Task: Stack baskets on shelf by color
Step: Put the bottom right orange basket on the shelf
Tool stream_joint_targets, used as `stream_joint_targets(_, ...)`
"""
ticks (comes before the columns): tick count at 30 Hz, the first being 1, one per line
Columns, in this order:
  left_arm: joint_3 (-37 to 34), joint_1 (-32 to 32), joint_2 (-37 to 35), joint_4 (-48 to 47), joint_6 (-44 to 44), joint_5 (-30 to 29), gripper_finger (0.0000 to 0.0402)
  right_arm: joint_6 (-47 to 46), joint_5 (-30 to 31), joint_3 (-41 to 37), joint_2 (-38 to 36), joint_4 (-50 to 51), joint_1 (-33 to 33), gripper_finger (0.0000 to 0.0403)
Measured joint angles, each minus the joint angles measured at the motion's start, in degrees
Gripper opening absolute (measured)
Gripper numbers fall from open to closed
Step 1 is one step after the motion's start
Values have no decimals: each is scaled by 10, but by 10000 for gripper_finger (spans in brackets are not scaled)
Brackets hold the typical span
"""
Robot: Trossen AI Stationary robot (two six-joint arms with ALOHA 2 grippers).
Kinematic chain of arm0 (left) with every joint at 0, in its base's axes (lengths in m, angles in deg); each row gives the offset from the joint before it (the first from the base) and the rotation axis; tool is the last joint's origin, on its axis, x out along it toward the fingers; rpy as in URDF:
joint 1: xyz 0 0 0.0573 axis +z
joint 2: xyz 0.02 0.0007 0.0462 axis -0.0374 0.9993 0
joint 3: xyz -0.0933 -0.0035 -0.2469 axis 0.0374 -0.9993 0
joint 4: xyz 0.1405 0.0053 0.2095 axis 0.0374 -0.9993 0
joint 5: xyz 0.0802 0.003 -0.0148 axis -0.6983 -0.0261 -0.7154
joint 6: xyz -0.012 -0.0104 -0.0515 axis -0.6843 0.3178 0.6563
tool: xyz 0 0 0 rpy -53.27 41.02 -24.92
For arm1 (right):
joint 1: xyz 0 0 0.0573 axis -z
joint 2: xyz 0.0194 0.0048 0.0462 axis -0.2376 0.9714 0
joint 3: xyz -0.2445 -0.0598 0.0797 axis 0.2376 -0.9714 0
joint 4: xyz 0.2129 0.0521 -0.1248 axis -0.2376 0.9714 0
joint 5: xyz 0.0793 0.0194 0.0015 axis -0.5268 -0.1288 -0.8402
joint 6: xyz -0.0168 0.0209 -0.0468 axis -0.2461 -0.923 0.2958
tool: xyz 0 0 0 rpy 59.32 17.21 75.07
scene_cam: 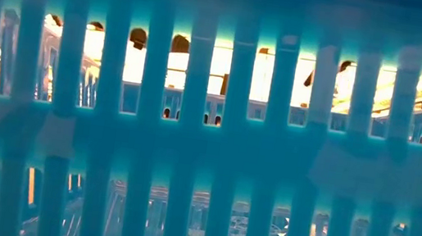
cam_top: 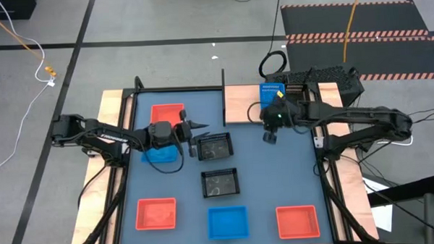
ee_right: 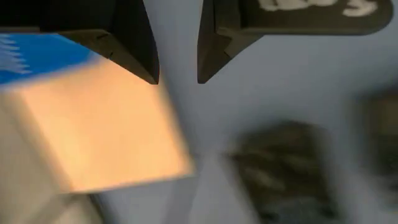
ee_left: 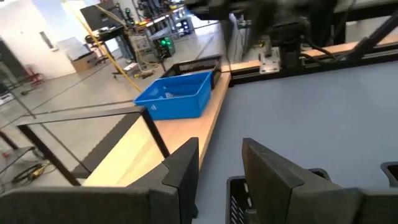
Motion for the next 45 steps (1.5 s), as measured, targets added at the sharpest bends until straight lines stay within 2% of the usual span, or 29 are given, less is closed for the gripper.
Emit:
stream_joint_targets(3, 0, 1, 0, 6, 0, -17, 127, -77, -93, 1, 4, -16, -46, 103)
stream_joint_targets(7, 0, 6, 0, 45, -2, -22, 127, -185, -114, 1, 34, -47, -127, 96)
stream_joint_targets(11, 0, 12, 0, 104, -3, -22, 127, -262, -165, 0, 72, -134, -217, 91)
stream_joint_targets(17, 0, 11, 0, 131, -9, -19, 127, -263, -170, 0, 127, -319, -312, 91)
stream_joint_targets(23, 0, 9, 0, 137, -9, -8, 127, -261, -162, 0, 175, -461, -330, 91)
stream_joint_targets(26, 0, 9, 0, 145, -29, -7, 127, -325, -101, 0, 172, -454, -317, 91)
stream_joint_targets(31, 0, 14, 0, 146, -62, -7, 127, -378, -51, 0, 143, -302, -304, 91)
stream_joint_targets(36, 0, 18, 0, 96, -28, -8, 127, -432, -17, 0, 135, -199, -305, 91)
stream_joint_targets(41, 0, 16, 0, 8, 28, -7, 127, -472, -19, 0, 149, -220, -313, 91)
stream_joint_targets(45, 0, 2, 0, -34, 69, -8, 127, -489, -17, 1, 166, -335, -340, 91)
